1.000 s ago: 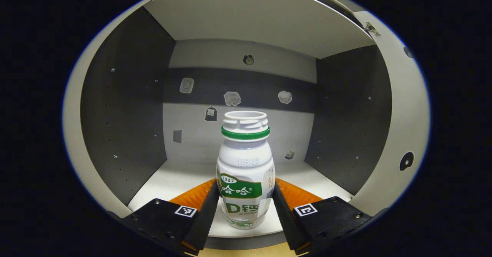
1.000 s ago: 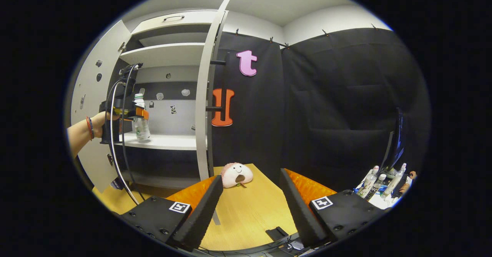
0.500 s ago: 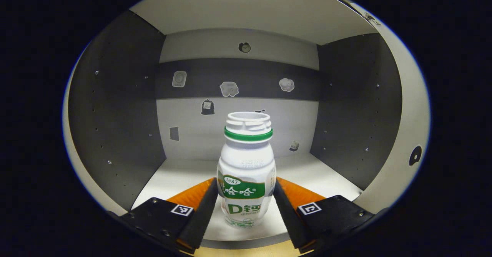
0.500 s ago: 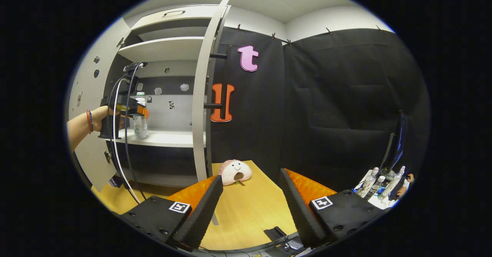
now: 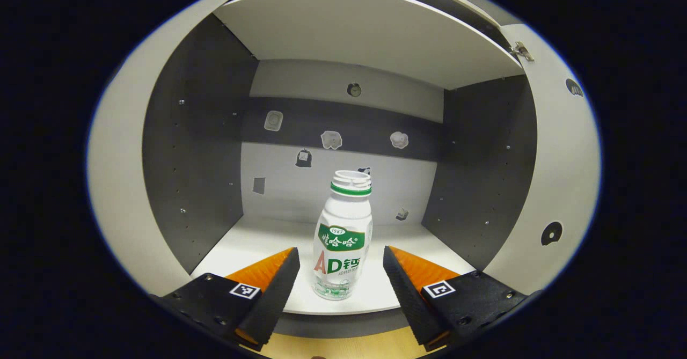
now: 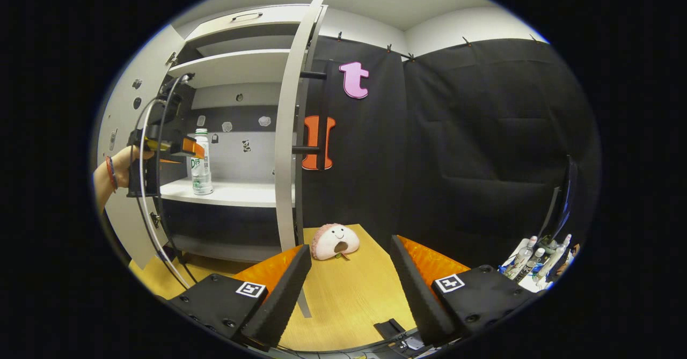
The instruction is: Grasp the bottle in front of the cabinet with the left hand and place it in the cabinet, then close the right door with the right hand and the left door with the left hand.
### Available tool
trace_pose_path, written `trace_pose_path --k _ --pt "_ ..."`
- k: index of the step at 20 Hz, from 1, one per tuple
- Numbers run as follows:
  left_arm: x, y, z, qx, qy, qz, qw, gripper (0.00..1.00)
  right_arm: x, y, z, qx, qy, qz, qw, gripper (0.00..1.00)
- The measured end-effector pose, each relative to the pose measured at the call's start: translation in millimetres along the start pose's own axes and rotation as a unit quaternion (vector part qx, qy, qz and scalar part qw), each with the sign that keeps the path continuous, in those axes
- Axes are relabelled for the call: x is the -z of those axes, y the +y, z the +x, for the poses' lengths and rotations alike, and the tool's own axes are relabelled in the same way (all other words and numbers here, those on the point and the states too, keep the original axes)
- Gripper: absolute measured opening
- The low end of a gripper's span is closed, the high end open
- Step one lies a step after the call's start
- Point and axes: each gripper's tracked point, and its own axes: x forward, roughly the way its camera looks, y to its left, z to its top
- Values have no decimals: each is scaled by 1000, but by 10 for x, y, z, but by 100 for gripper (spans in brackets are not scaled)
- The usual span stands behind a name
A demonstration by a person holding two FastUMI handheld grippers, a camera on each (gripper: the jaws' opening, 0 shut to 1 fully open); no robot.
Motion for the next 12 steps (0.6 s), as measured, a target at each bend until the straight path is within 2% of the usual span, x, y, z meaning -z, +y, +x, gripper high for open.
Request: trace_pose_path --k 6,12 --pt "-156 63 -711 -21 -40 1 999 95 25 -106 191 -21 -3 -2 1000 98" --pt "-261 -106 -1507 -35 -79 0 996 95 55 -252 362 -46 -12 -15 999 98"
